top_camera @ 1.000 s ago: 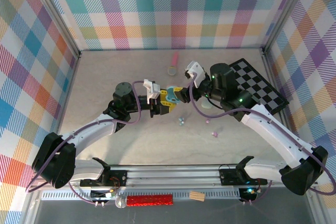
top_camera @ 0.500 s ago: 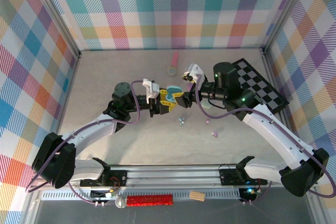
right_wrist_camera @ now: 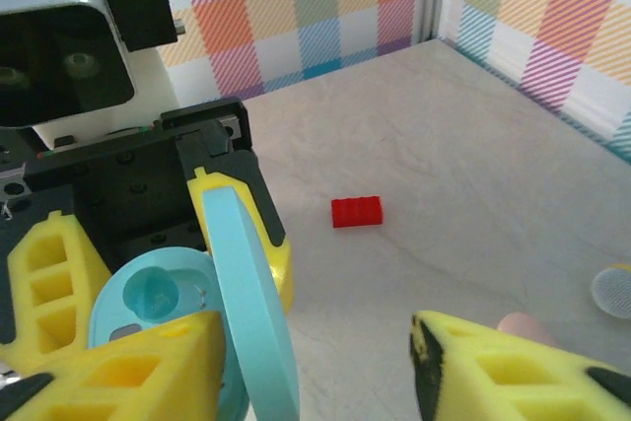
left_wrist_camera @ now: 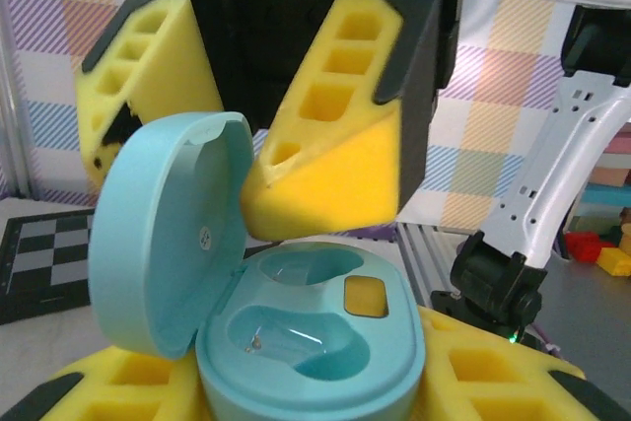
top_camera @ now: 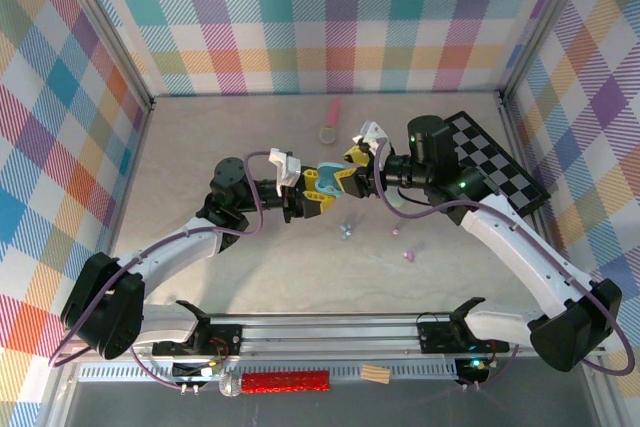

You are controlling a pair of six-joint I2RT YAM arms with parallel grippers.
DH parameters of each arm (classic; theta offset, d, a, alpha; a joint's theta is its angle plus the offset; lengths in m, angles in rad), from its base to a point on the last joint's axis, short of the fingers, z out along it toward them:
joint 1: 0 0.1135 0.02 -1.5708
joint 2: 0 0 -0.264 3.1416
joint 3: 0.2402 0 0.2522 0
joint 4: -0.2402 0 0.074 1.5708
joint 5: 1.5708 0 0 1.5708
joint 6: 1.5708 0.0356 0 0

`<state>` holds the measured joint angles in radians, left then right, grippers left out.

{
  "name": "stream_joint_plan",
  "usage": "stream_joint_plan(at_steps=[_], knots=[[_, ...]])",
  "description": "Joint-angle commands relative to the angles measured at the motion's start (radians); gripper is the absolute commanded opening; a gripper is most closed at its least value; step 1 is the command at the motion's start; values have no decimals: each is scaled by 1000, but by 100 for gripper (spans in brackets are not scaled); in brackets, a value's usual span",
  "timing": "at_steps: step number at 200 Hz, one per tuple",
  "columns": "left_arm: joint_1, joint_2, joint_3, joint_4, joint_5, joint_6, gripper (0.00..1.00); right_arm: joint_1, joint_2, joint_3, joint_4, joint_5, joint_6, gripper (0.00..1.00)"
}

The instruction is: Insert the wireless bluetooth earbuds into the charging case

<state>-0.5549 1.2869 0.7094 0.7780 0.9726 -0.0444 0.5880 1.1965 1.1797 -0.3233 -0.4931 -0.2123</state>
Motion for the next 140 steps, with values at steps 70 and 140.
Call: stream_joint_plan(at_steps=[70, 140], knots=[[-5, -7, 18, 52, 42, -33, 46, -2, -3, -18, 25, -110, -30, 0], [-7, 13, 39, 32, 25, -51, 61, 5, -41, -52, 94, -32, -44, 0]])
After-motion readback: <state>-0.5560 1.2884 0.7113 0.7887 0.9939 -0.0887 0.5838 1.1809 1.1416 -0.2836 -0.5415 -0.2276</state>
